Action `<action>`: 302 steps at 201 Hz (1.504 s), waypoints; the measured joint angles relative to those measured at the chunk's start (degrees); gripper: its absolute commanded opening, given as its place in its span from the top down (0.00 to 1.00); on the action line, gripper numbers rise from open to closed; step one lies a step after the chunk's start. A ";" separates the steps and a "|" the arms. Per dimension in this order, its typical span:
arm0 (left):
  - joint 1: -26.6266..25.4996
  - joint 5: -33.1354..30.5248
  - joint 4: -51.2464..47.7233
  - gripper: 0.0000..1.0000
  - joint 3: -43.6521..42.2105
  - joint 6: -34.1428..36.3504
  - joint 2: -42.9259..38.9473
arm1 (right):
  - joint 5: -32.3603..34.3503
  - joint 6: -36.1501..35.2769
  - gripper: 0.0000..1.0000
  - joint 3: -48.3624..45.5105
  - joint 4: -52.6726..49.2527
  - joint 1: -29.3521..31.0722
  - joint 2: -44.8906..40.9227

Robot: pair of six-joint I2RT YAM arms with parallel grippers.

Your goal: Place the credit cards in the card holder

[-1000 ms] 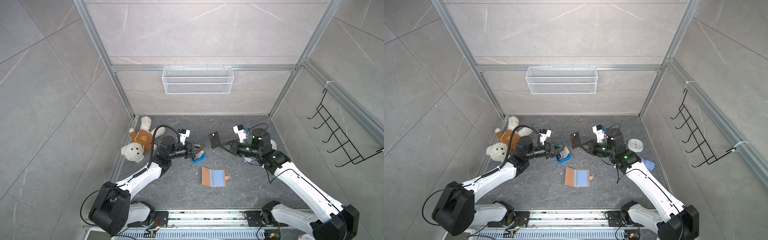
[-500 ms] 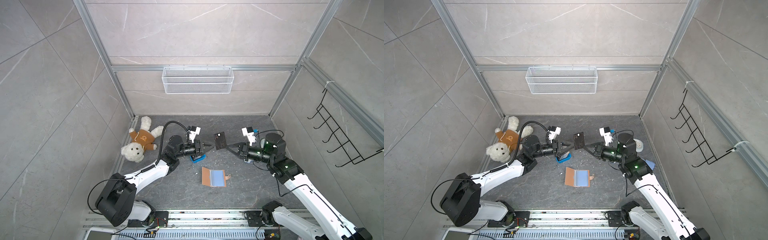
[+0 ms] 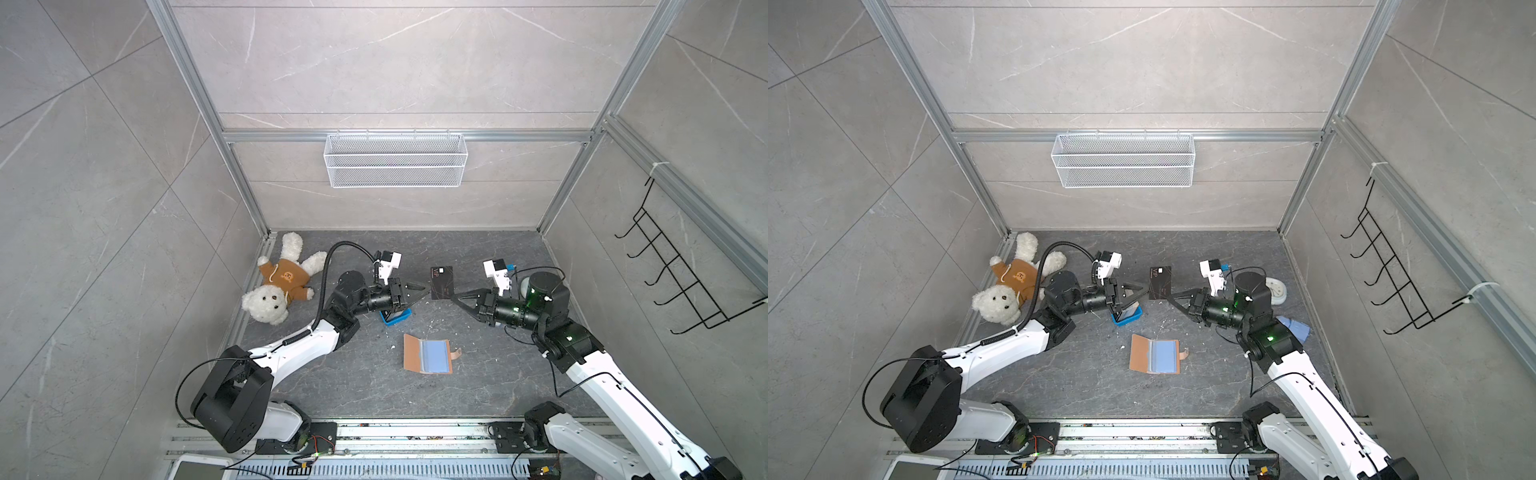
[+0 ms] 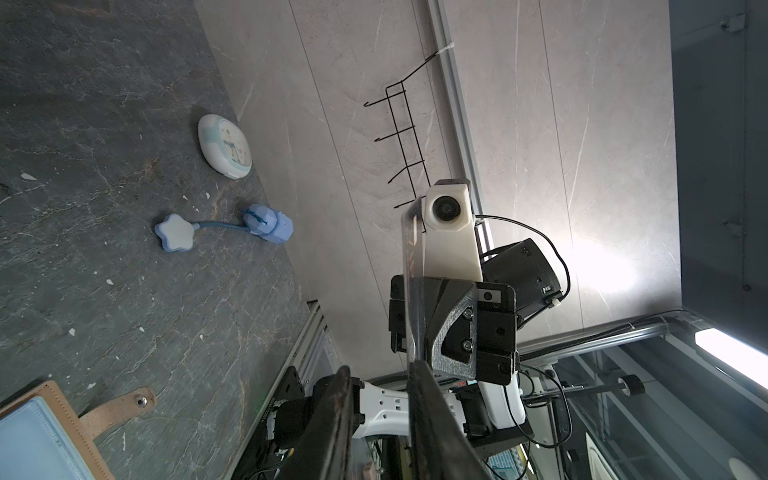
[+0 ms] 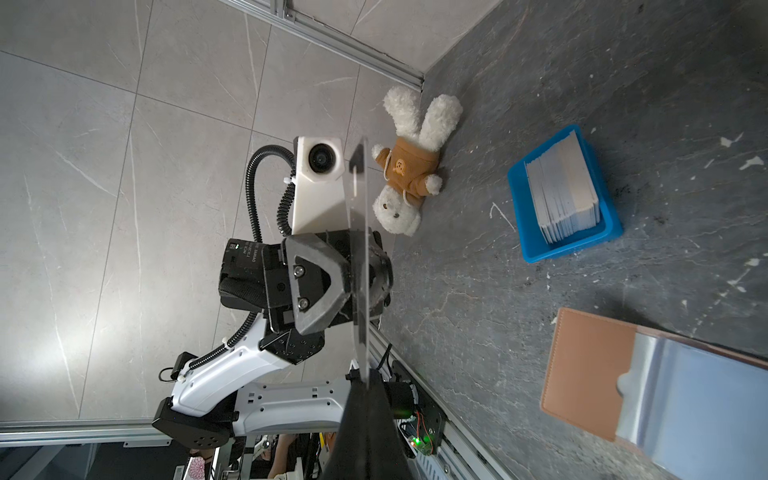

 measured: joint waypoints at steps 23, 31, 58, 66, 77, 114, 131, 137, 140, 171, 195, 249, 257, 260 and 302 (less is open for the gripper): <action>-0.13 -0.20 0.02 0.73 0.00 0.00 0.00 | 0.17 0.26 1.00 -0.35 0.61 0.00 -0.42; -0.13 -0.24 0.00 0.73 0.00 0.00 0.00 | 0.20 0.46 1.00 -0.52 0.74 0.00 -0.55; -0.13 -0.52 0.00 0.73 0.00 0.02 0.00 | 0.35 0.68 1.00 -0.74 1.01 0.00 -0.76; -0.13 -0.68 0.00 0.73 0.00 0.02 0.00 | 0.37 0.72 1.00 -0.79 1.01 0.00 -0.79; -0.13 -0.85 0.00 0.73 -0.02 0.02 0.00 | 0.42 0.92 1.00 -0.81 1.01 0.00 -0.83; -0.13 -1.68 -0.04 0.71 -0.17 0.02 0.00 | 0.81 1.31 1.00 -1.18 1.55 0.00 -0.85; -0.13 -1.66 0.35 0.70 -0.17 -0.02 0.09 | 0.79 1.75 1.00 -1.53 1.81 0.00 -0.83; -0.13 -1.64 0.63 0.70 -0.17 -0.07 0.22 | 0.79 1.77 1.00 -1.60 1.90 0.00 -0.83; -0.13 -1.60 0.81 0.70 -0.17 -0.13 0.26 | 0.76 1.90 1.00 -1.64 2.08 0.00 -0.83; -0.31 -1.25 2.14 0.75 -0.17 -0.63 1.09 | 0.68 2.40 1.00 -1.95 3.50 0.00 -0.83; -0.90 -1.16 3.23 0.79 -0.15 -1.29 2.64 | 0.44 3.58 1.00 -2.64 4.94 0.00 -0.81; -1.16 -1.03 5.84 0.83 -0.15 -2.34 3.93 | 0.33 3.93 1.00 -4.55 5.22 -0.04 -0.70; -1.16 -1.01 5.90 0.85 -0.15 -2.36 3.93 | 0.35 3.93 1.00 -4.72 5.25 -0.04 -0.68; -1.16 -0.98 5.92 0.86 -0.15 -2.36 3.93 | 0.35 3.93 1.00 -4.79 5.27 -0.04 -0.68; -1.16 -0.70 5.90 0.89 -0.15 -2.78 3.93 | 0.35 4.24 1.00 -5.75 6.62 -0.04 -0.55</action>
